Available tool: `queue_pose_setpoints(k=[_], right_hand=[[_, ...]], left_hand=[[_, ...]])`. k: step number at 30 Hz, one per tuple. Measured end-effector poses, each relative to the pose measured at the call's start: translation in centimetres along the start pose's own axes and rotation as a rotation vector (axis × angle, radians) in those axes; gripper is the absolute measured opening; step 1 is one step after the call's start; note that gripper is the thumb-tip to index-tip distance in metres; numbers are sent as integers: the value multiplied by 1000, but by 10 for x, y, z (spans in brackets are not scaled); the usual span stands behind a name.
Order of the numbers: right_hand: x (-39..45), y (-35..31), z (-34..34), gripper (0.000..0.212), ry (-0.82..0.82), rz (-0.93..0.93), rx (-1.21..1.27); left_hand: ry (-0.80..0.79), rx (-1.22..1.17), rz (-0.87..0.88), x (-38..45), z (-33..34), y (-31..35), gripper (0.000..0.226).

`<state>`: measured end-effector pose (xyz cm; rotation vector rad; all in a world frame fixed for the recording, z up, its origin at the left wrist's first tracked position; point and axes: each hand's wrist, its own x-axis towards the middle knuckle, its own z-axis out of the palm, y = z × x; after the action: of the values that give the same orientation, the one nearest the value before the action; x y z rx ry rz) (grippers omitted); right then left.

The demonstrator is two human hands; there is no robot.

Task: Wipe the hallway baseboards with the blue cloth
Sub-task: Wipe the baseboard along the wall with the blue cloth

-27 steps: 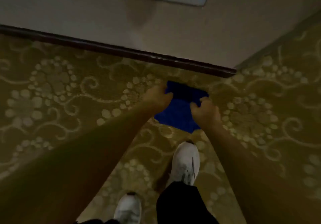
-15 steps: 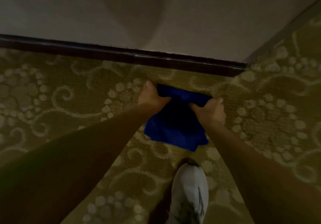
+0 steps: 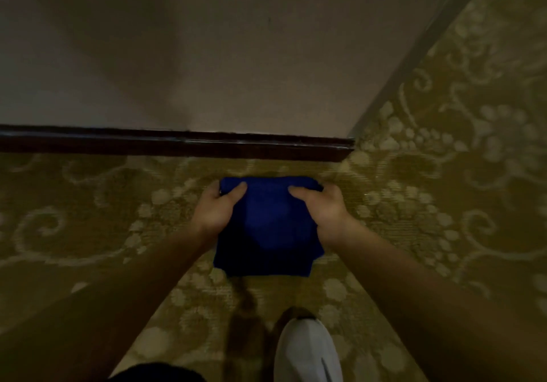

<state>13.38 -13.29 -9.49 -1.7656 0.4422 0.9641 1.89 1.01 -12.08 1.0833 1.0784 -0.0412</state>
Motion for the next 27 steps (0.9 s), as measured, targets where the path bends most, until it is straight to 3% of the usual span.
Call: queue_pose_setpoints(k=[4,6,8,9,12,15,18,23,27], right_hand=[[-28,-32,-19,51,-40,-21,240],[-43,-48,-33,42,-47,-97,260],[-54,-57,-47,48,-24,-108,187],[-55,-58,-53,47,2,-70,122],[-46,-64,-62,36,114,54,-69],[-25,-61,-57,33,129,58,17],[-8,-39,-52,35,150,39,126],[14,-25,-45,30,191,-27,9],[24,-50,-53,24,331,-176,-101]], left_hand=[[-29,-167,-69,-23,18,36,45],[-76,-243,-49,-37,29,57,70],[-83,-191,-47,-43,40,65,91],[-87,-112,-42,-43,46,63,91],[-107,21,-106,-43,67,56,58],[-57,-22,-211,-33,87,46,41],[-6,-86,-277,-13,94,37,49],[-37,-202,-248,8,105,27,47],[-88,-317,-304,13,122,25,62]])
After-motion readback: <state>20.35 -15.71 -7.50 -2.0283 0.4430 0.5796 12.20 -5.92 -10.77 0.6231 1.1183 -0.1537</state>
